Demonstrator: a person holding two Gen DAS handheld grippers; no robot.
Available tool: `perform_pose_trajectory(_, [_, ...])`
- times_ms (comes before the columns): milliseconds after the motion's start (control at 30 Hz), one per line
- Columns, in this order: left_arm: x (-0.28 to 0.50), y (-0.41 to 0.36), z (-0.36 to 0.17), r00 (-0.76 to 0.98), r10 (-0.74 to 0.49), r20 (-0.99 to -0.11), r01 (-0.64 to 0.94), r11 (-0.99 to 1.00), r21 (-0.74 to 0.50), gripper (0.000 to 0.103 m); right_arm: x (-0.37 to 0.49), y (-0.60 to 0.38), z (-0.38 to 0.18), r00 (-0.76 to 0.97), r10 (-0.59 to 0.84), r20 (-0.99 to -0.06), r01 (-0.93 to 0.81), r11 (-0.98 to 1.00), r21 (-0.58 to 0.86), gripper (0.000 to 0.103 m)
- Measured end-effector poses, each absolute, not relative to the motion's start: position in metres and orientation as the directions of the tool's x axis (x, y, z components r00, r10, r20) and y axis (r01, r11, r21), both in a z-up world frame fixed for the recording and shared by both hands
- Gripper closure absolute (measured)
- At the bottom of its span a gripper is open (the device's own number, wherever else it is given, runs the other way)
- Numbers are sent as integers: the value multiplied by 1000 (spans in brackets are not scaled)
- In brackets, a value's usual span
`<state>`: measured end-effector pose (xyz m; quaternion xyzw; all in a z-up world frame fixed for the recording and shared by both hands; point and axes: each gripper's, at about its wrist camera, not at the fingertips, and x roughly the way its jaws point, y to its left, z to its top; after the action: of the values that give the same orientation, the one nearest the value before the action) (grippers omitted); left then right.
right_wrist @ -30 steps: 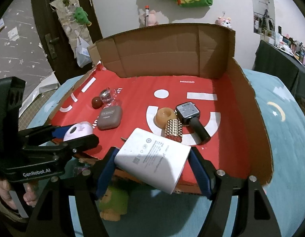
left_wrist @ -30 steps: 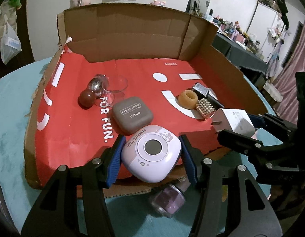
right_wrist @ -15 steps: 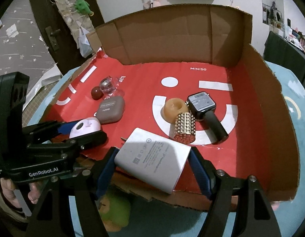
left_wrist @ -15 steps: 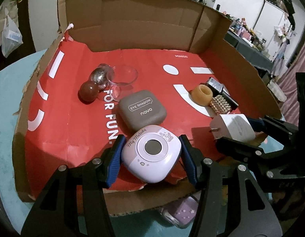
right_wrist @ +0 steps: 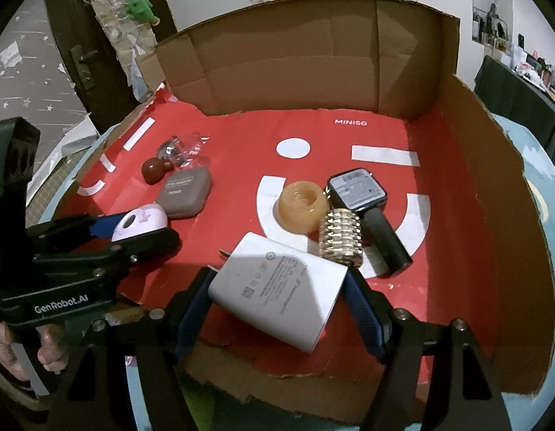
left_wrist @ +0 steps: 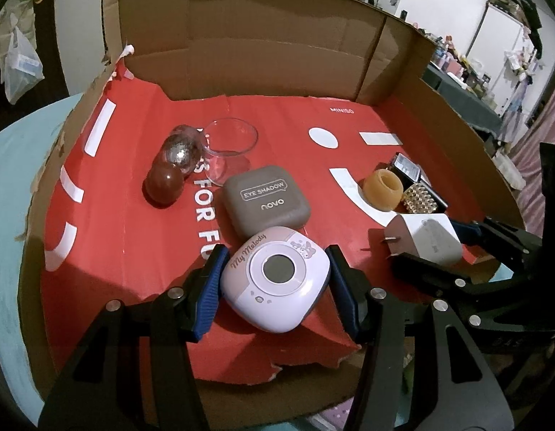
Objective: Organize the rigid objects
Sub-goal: 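Lower the compact beside the eye shadow case and the charger beside the roller, open both grippers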
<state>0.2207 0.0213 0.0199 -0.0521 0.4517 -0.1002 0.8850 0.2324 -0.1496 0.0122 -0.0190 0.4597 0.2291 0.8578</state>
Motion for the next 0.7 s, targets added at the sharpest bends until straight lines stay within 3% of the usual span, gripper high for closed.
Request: perform_pose_trajectory(700, [228, 19, 19, 586, -198, -786, 120, 980, -157, 50, 243, -152, 10, 514, 323, -794, -376, 917, 130, 28])
